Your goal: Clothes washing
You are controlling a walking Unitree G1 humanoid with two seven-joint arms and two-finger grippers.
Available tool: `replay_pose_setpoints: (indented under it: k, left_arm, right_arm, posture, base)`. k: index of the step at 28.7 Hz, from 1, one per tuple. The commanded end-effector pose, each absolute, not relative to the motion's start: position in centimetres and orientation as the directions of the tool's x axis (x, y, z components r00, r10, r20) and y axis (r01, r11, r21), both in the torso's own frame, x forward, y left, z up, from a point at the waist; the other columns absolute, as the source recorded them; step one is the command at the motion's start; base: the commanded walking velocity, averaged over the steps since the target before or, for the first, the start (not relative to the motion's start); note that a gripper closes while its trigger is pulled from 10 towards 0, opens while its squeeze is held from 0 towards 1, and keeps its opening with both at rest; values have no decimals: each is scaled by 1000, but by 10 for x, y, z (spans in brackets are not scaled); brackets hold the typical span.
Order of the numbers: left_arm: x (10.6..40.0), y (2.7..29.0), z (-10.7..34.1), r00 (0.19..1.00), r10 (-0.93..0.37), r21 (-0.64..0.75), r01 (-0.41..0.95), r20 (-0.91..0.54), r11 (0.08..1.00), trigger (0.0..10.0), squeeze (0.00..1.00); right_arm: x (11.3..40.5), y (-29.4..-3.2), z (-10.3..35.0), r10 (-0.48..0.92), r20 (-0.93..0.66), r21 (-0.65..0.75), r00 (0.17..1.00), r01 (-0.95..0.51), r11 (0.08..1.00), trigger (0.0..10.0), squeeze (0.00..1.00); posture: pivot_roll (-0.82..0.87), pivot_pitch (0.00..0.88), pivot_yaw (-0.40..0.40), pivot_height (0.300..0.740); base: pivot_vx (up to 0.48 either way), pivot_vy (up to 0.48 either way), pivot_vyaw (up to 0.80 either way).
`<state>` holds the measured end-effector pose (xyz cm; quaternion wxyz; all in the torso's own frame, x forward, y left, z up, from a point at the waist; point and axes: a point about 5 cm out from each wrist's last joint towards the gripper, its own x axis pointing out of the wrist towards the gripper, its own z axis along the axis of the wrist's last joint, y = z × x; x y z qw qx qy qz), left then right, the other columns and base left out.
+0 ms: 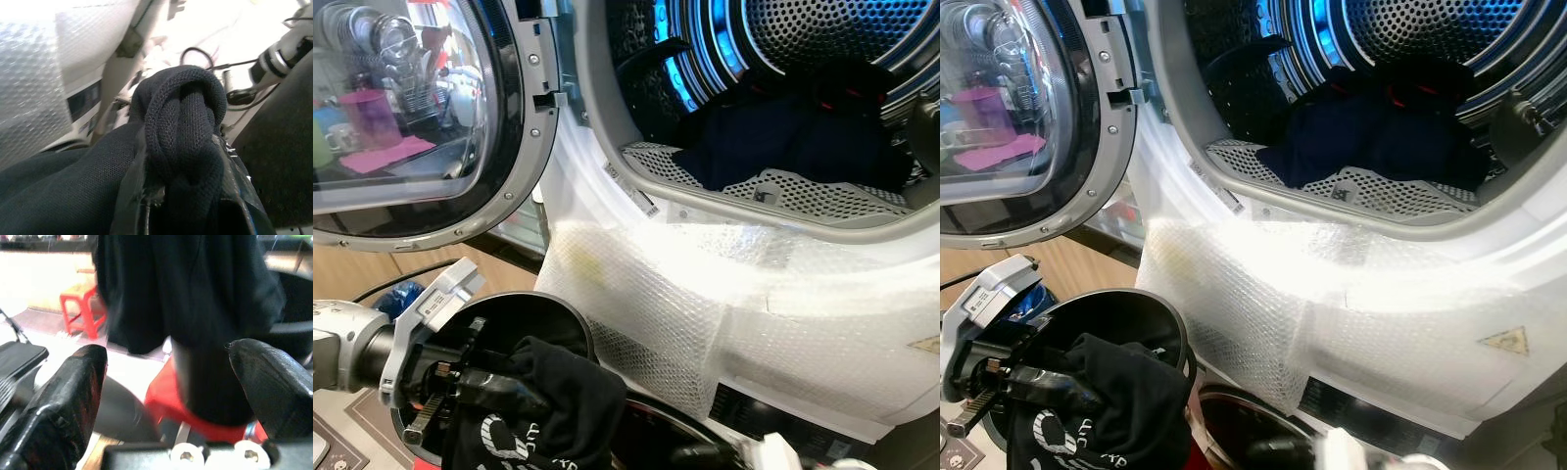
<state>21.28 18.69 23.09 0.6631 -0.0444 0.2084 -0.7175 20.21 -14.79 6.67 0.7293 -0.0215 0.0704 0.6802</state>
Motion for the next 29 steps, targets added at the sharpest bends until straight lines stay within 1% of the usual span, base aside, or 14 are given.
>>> replay_pose_setpoints:
  k: [1,2,4,5,10,13,16,18,22,24,26,27,29]
  left_arm:
    - [216,184,231,-135,-967,-341,939,-215,-55,0,0]
    - [220,179,229,-152,-968,-333,940,-199,-79,0,0]
    - [225,172,229,-161,-970,-323,942,-183,-96,0,0]
    - [231,163,231,-171,-972,-298,947,-162,-117,0,0]
    - [244,145,238,-186,-976,-252,955,-111,-153,0,0]
    - [248,135,235,-202,-975,-247,953,-92,-174,0,0]
    - [251,131,232,-199,-977,-248,953,-83,-173,0,0]
    - [254,123,229,-189,-980,-246,955,-63,-168,0,0]
    - [255,109,223,-197,-979,-247,952,-53,-178,0,0]
    - [255,106,222,-201,-978,-247,951,-48,-183,0,0]
    - [254,98,220,-206,-978,-243,951,-40,-190,0,0]
    - [254,98,220,-206,-978,-243,951,-40,-190,0,0]
    - [257,90,218,-183,-982,-229,958,-37,-169,0,0]
  right_arm:
    - [204,-147,71,993,-101,58,68,-996,74,10000,0]
    - [207,-144,77,996,-50,58,67,-996,70,10000,0]
    - [209,-142,80,997,-22,53,74,-996,75,10000,0]
    - [212,-140,84,997,18,47,81,-996,80,10000,0]
    - [211,-136,90,995,70,42,75,-997,72,10000,0]
    - [211,-135,92,993,88,50,82,-996,78,10000,0]
    - [209,-133,93,991,104,58,83,-995,77,10000,0]
    - [210,-130,93,990,109,60,88,-995,81,10000,0]
    - [215,-124,96,980,145,74,135,-989,125,10000,0]
    - [216,-122,97,979,153,77,138,-989,127,10000,0]
    - [215,-119,98,980,157,88,122,-990,109,10000,0]
    - [215,-119,98,980,157,88,122,-990,109,10000,0]
    - [215,-116,97,981,154,106,119,-989,103,10000,0]
  posture:
    - [30,0,69,740]
    - [23,0,71,740]
    - [23,0,71,740]
    - [14,0,73,740]
    - [10,0,71,740]
    - [-5,0,74,740]
    - [-5,0,74,740]
    - [-9,0,77,740]
    - [-13,0,78,740]
    - [-13,0,78,740]
    - [-16,0,83,740]
    - [-16,0,83,740]
    - [-18,0,84,740]
  base:
    - [0,0,0]
    - [0,0,0]
    - [0,0,0]
    - [0,0,0]
    - [0,0,0]
    - [0,0,0]
    - [0,0,0]
    - [0,0,0]
    - [0,0,0]
    - [0,0,0]
    - [0,0,0]
    - [0,0,0]
    - [0,0,0]
